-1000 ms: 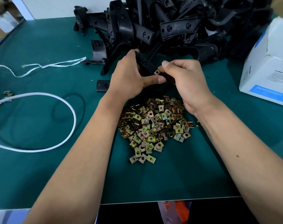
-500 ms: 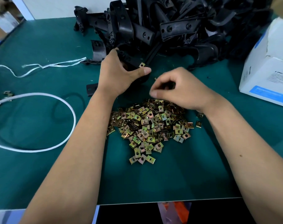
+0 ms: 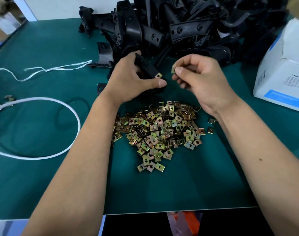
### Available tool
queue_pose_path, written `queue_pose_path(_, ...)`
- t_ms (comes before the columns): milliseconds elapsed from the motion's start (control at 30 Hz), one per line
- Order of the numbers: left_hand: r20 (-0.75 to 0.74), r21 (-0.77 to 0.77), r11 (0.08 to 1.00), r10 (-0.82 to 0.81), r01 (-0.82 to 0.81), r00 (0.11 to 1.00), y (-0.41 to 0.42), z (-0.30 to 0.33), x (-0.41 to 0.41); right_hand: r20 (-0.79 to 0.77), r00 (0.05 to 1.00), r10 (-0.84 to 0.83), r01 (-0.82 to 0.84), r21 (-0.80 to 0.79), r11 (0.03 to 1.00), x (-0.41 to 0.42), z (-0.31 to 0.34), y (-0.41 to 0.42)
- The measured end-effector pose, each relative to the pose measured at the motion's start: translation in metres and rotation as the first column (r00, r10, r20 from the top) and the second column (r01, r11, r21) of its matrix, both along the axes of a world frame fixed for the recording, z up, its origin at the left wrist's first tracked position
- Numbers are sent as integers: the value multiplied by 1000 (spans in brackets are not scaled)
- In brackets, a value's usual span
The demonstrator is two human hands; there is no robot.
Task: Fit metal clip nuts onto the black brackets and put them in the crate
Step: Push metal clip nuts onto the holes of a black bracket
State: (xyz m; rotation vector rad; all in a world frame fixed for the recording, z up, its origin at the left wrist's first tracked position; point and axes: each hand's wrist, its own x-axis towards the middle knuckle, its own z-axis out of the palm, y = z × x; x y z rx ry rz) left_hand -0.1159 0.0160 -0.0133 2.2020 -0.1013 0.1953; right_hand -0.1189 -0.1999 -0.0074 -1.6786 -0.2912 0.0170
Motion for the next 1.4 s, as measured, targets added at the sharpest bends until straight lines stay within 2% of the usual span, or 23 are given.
queue_pose_path(100, -36, 6, 990, -144, 144, 989, -11, 1, -2, -45, 997, -56, 60, 73, 996, 2, -1, -1)
queue_pose_path(267, -25, 10, 972, -232, 233, 972, -25, 4, -4, -21, 995, -98, 99, 29, 995, 2, -3, 1)
queue_pose_path(600, -5, 64, 973, -221, 221, 975, -31, 9, -10, -16, 992, -122, 123, 119, 985, 2, -1, 3)
queue_pose_path(1200, -2, 92, 976, -200, 199, 980, -34, 12, -13, 41, 988, -152, 147, 111, 983, 4, -3, 4)
queue_pose_path(1400, -4, 76, 974, -212, 212, 977, -35, 13, -14, 44, 971, -235, 229, 116, 967, 5, -4, 6)
